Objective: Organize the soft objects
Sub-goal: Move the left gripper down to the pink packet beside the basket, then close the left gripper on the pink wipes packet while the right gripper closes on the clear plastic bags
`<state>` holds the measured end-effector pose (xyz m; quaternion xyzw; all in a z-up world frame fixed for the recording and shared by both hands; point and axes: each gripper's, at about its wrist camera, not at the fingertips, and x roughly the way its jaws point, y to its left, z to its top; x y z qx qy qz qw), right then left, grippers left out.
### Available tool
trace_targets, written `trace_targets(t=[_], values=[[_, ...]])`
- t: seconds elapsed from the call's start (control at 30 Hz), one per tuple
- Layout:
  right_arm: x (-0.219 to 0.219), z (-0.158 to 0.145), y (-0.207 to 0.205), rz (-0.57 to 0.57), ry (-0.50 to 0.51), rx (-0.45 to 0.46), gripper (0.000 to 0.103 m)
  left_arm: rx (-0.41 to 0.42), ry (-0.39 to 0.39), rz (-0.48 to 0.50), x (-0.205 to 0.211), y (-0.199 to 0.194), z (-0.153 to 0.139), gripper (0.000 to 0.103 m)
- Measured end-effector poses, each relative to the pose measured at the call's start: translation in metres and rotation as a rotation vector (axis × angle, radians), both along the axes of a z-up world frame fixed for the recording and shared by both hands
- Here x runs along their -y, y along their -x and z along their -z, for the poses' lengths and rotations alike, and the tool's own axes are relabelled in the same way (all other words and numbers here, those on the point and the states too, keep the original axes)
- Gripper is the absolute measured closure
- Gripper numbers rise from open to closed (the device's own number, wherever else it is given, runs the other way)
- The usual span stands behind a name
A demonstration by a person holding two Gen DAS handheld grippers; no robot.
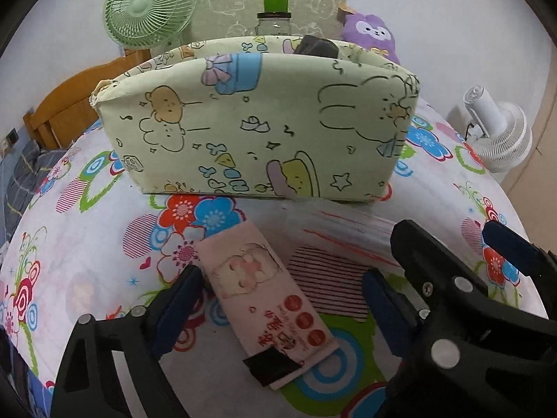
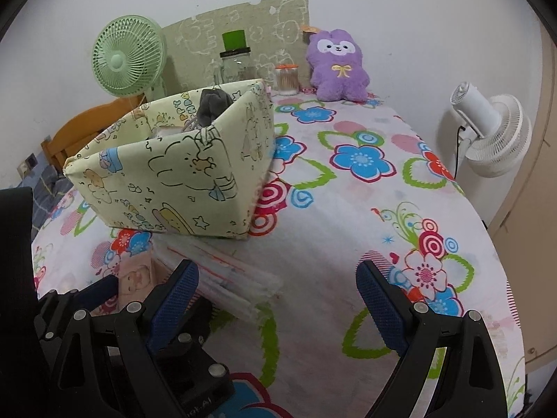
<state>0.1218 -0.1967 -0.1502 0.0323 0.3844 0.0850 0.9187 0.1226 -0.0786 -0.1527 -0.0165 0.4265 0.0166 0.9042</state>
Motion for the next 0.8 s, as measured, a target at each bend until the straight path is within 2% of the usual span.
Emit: trace_targets(t=[0.17,0.5,0.8], values=[[-0.008,-0.001,-0.002,-0.016,0.004,-0.002,0.009,0.014,0.0,-0.007,-0.009,0.001,-0.002,0.022],[-0.034,0.0,-0.005,-0.065,-0.002,-0.022,0.009,0.03,0.018,0.006,-0.03,0.006,-0.006,0.061],[-0.059,0.005,-0.005,-0.109,0.029,-0.043,0.009,0.033,-0.009,0.072,-0.038,0.013,-0.005,0.063]])
